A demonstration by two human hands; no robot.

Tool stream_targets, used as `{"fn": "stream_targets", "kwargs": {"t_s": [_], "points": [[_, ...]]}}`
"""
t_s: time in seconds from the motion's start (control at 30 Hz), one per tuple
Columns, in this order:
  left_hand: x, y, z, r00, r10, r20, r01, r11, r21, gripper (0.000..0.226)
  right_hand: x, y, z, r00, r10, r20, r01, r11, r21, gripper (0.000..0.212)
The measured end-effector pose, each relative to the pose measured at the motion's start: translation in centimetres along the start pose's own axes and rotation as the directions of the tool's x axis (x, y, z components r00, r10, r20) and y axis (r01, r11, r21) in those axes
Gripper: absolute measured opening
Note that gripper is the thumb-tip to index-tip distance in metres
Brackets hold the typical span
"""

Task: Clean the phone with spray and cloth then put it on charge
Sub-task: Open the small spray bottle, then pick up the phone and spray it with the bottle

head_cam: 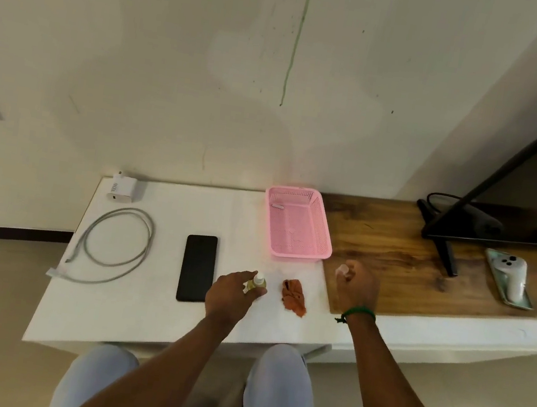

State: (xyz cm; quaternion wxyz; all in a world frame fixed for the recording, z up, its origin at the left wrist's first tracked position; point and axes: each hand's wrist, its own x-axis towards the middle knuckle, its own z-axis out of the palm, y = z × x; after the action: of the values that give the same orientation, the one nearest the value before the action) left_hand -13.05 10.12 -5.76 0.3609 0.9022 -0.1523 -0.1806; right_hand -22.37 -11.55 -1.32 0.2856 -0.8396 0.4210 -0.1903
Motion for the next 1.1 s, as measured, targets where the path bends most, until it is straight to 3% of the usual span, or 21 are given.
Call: {"fn": "stream_targets", "kwargs": {"t_s": [0.17, 0.27, 0.47, 1.1], "points": [[0.2, -0.2, 0.1, 1.000, 0.003, 0.003, -0.003, 1.000, -0.005, 0.047, -0.5, 2.7, 2.3, 0.997, 0.070, 0.028, -0.069, 0.997, -0.039, 0.018], [0.2, -0.4, 0.2, 1.000, 0.004, -0.002, -0.004, 1.000, -0.010, 0.047, -1.5, 2.8, 3.5, 0.992, 0.050, 0.116, -0.042, 0.997, -0.069, 0.005], [0.2, -0.3, 0.2, 1.000, 0.005, 0.003, -0.005, 1.000, -0.007, 0.049, -3.1, 3.1, 5.4, 0.982, 0.049, 0.182, -0.041, 0.998, -0.045, 0.023], [0.1, -0.3, 0.2, 1.000, -0.001, 0.001, 0.001, 1.000, -0.008, 0.050, -3.9, 3.6, 5.8, 0.985, 0.074, 0.159, -0.062, 0.995, -0.078, 0.017]]}}
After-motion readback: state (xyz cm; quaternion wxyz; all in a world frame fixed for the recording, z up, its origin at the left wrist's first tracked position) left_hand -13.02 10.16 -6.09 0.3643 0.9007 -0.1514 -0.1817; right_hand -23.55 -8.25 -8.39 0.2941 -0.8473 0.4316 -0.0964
